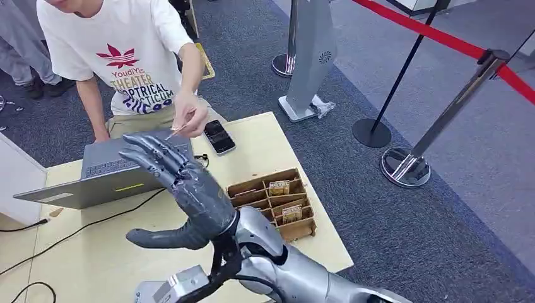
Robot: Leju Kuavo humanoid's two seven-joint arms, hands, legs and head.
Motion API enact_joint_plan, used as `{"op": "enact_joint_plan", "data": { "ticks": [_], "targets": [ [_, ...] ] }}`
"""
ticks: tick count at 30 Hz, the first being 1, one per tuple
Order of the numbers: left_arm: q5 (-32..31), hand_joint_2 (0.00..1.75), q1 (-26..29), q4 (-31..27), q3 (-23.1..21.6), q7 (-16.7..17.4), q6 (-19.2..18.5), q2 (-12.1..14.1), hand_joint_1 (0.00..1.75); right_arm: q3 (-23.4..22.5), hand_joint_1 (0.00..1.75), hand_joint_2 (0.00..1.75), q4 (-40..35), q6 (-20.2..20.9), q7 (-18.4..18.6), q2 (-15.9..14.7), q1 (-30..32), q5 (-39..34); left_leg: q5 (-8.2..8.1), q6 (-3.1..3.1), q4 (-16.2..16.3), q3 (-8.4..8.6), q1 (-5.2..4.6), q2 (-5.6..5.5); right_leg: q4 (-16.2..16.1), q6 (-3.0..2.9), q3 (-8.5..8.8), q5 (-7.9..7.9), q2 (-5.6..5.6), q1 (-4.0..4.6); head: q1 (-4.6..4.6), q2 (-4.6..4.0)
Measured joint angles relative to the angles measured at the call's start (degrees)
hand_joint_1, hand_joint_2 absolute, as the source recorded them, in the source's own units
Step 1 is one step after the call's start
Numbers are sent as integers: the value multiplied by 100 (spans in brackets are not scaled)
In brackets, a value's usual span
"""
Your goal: Pass the card to the sensor for recognition and then transmit it.
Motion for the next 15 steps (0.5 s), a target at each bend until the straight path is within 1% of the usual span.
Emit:
{"op": "enact_joint_plan", "data": {
  "ticks": [1, 6, 8, 10, 12, 15],
  "targets": [
    [-7, 175, -3, 0, -13, 0, 2, -2, 0, 51, 0, 175, 91, -181, 26, 20, -79, 206, 0, 0, 0, 0, 0, 0, 0, 0, 0, 0, 0, 0, 0, 0],
    [-7, 175, -4, 0, -15, 0, 2, -2, 0, 59, 0, 175, 103, -206, 31, 24, -88, 232, 0, 0, 0, 0, 0, 0, 0, 0, 0, 0, 0, 0, 0, 0],
    [-22, 175, -11, 0, -24, 9, 2, -4, 0, 177, 0, 175, 356, -462, 66, 83, -249, 508, 0, 0, 0, 0, 0, -1, 0, 0, 0, 0, -1, 0, 0, 0],
    [-55, 175, -29, 0, -26, 66, 7, -2, 0, 344, 0, 175, 749, -1012, 263, 118, -486, 1147, 0, 0, 0, 0, 0, -1, 0, 0, 0, 0, 0, 0, -2, 0],
    [-57, 175, -36, 0, -26, 100, 4, 0, 0, 441, 0, 175, 1031, -1231, 380, 140, -599, 1395, 0, 0, 0, 0, 0, 0, 0, 0, 0, 0, 0, 0, -2, 0],
    [-57, 175, -39, 0, -26, 122, 0, 9, 0, 560, 0, 175, 1446, -1427, 505, 166, -769, 1709, 1, 0, 0, 0, 0, -1, 0, 0, 0, 0, -1, 0, 0, 0]
  ]
}}
